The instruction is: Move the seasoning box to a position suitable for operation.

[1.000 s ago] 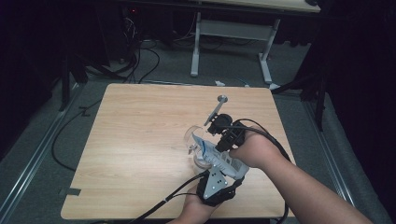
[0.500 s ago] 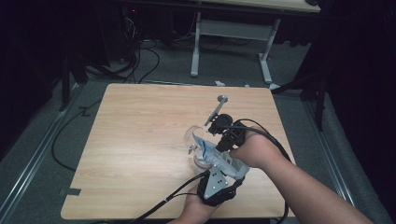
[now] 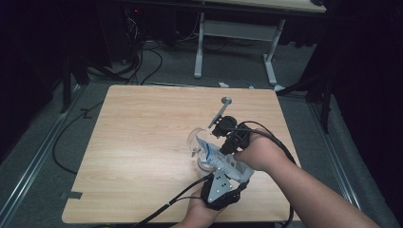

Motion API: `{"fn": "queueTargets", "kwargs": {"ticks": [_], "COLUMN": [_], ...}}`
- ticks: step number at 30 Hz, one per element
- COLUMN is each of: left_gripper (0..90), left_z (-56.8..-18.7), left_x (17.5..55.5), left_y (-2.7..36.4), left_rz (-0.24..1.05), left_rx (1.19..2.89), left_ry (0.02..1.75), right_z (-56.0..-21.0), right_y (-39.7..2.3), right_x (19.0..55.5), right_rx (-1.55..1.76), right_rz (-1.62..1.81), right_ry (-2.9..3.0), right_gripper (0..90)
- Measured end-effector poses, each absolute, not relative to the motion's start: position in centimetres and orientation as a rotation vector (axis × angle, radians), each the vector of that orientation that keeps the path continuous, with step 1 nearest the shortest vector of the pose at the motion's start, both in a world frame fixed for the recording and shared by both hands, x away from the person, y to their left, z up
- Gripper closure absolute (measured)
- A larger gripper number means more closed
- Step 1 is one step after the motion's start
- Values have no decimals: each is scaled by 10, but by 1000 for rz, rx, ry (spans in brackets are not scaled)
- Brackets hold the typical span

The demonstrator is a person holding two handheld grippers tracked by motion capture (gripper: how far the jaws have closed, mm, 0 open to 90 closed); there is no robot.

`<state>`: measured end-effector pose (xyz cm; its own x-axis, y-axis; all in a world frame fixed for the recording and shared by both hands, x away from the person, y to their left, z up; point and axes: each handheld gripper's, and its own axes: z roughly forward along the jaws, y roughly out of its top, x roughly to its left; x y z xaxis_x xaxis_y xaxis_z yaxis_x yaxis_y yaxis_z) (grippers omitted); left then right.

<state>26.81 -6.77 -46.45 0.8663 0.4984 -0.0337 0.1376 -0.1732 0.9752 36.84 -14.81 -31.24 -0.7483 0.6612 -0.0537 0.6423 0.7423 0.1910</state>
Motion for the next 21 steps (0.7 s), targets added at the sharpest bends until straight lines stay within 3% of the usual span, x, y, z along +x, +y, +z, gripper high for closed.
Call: {"fn": "queueTargets", "kwargs": {"ticks": [21], "left_gripper": [583], "left_z": [-475], "left_x": [265], "left_y": [-65], "left_rz": [357], "left_rx": [1761], "left_ry": [467], "right_z": [-317], "right_y": [-152], "right_x": [365], "right_rx": [1072], "right_rz": [260], "right_ry": [2832], "right_gripper": [898]}}
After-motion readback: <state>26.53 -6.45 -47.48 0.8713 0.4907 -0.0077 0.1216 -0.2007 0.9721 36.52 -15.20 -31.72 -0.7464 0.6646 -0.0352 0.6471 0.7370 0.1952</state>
